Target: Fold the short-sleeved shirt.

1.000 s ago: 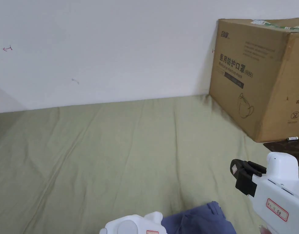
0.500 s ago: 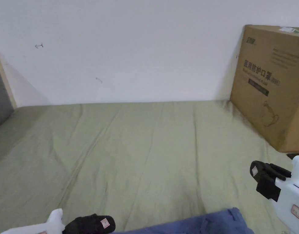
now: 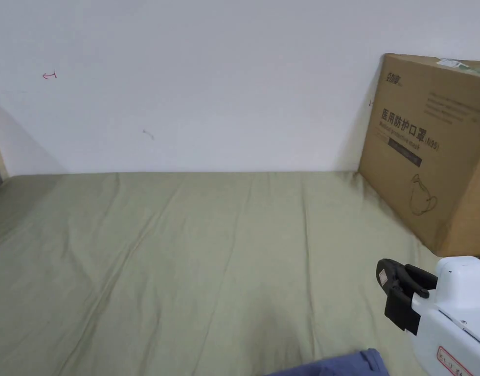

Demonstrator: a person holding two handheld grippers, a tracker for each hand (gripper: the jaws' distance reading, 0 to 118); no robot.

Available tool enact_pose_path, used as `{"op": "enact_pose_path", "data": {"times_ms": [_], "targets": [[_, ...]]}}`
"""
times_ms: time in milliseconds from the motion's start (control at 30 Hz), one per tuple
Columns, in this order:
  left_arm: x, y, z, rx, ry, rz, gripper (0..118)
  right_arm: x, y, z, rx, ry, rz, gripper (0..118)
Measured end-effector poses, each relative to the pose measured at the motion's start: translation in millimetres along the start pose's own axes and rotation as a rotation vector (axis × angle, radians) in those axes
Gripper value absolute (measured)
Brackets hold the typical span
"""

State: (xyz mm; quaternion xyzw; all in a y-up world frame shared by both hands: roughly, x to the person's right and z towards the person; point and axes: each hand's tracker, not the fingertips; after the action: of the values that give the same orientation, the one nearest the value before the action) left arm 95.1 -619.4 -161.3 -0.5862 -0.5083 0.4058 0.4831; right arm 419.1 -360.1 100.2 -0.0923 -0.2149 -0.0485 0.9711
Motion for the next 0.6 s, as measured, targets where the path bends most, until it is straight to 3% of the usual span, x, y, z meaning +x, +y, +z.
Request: {"op": "enact_pose_path", "data": {"times_ms": [67,100,133,233,367,533,600], "targets": [[0.8,0.0,-8.1,-0.007,0.204,-0.07,13,2.7,-3.4,0.0,0.016,-0.006,-0.012,0],[0.3,-2.2,-10.1,0.012,0.31,-0.101,12,5.0,-4.9,-1.0,0.024,-0.015,-0.021,0],[4.4,-8.2,-7.2,0.044,0.168,-0.083,12,9.0,-6.5,-3.0,0.026,-0.026,-0.033,0],[8.0,5.0,-1.1,0.018,0.226,-0.092,12,19.6,-7.5,-14.8,0.023,-0.052,-0.06,0],[43.4,11.8,15.6,0.025,0.44,-0.298,12,31.2,-1.2,-23.3,0.008,-0.087,-0.087,0],[89.2,22.5,83.5,0.181,0.709,-0.372,12,35.9,3.6,-11.1,0.028,-0.051,-0.109,0],[117.9,22.8,104.5,0.229,0.897,-0.461,12,36.8,4.0,-8.8,0.019,-0.033,-0.111,0]]}}
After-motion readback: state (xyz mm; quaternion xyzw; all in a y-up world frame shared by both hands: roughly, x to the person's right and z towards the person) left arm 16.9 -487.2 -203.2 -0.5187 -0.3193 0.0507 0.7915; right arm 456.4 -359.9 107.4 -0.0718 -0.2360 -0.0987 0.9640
